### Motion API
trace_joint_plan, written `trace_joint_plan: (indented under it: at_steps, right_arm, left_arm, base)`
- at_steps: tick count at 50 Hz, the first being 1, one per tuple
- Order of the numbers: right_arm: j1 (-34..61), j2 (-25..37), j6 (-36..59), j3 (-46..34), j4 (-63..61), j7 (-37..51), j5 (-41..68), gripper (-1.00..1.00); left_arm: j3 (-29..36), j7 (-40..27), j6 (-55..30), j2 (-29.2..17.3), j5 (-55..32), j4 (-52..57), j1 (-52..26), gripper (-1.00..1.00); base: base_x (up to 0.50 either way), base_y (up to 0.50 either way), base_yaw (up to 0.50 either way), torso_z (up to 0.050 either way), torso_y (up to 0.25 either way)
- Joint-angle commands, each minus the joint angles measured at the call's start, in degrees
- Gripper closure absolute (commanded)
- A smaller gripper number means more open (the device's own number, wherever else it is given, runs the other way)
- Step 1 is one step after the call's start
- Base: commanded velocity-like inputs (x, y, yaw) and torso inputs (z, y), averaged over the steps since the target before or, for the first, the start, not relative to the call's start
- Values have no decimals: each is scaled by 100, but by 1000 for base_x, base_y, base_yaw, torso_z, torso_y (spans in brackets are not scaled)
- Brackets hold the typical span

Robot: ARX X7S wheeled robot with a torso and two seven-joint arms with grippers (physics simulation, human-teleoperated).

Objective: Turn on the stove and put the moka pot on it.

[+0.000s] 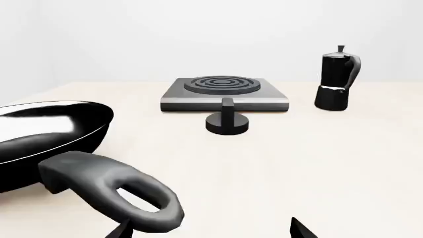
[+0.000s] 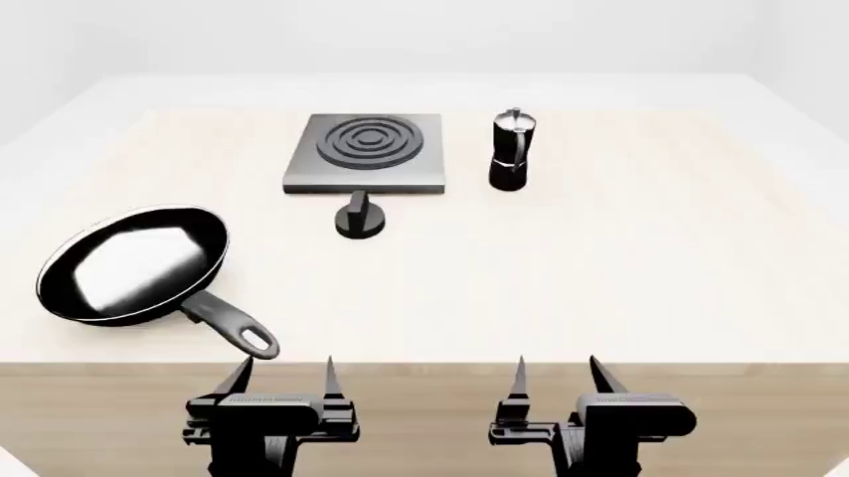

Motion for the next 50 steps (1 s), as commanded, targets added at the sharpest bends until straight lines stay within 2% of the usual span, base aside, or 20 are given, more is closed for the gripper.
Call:
trace_joint_plan:
  at_steps: [1, 8, 13, 17, 28, 32, 34, 38, 41, 43, 45, 46, 47, 50]
  right_arm:
    - [-15, 70, 41, -93, -57, 94, 70, -100]
    - [-1, 200, -348, -289, 281, 269, 207, -100]
    - [-9, 265, -167, -390, 57, 334, 268, -100]
    - [53, 291, -343, -427, 70, 410, 297, -100]
    - [496, 479, 972, -410, -2495, 722, 325, -100]
    - [590, 541, 1114, -378, -2879, 748, 407, -100]
    - [759, 606, 1639, -341, -3518, 778, 483, -100]
    - [778, 688, 1685, -301, -4024, 795, 567, -100]
    - [992, 731, 2209, -184, -4614, 860, 752, -100]
    - [854, 727, 1856, -136, -4573, 866, 744, -100]
    - [903, 742, 1957, -62, -4713, 910, 817, -100]
    - [908, 740, 1957, -17, -4757, 919, 879, -100]
    - [945, 744, 2006, 46, -4857, 937, 957, -100]
    - [1167, 804, 2449, 140, -5223, 1039, 1101, -100]
  left_arm:
    - [107, -107, -17, -93, -93, 20, 2, -100]
    - [282, -238, 42, -238, -168, -60, 5, -100]
    - [334, -317, 38, -300, -222, 9, 43, -100]
    - [352, -395, -98, -377, -221, 360, 67, -100]
    - [333, -563, -1371, -853, 347, 3029, -1, -100]
    - [267, -580, -1618, -936, 415, 3721, -40, -100]
    - [199, -584, -1752, -1018, 505, 4306, -11, -100]
    - [108, -581, -1875, -1129, 626, 5210, 120, -100]
    - [93, -567, -1947, -1194, 725, 5667, 202, -100]
    - [82, -539, -2041, -1221, 798, 5958, 240, -100]
    - [-19, -191, -1912, -979, 1004, 5998, 244, -100]
    - [-154, 186, -1746, -651, 1226, 5998, 277, -100]
    - [-416, 786, -1465, -84, 1451, 5999, 287, -100]
    - [-554, 853, -1217, -6, 1388, 5999, 355, -100]
  base:
    - [0, 0, 0, 0, 0]
    - [0, 0, 0, 0, 0]
    - [0, 0, 0, 0, 0]
    - [0, 0, 0, 0, 0]
    - [0, 0, 0, 0, 0]
    - [0, 0, 0, 0, 0]
    - [0, 0, 0, 0, 0]
    - [0, 0, 0, 0, 0]
    - [0, 0, 0, 0, 0]
    - [0, 0, 0, 0, 0]
    - [0, 0, 0, 0, 0]
    - [0, 0, 0, 0, 0]
    - [0, 0, 0, 0, 0]
    - [0, 0, 0, 0, 0]
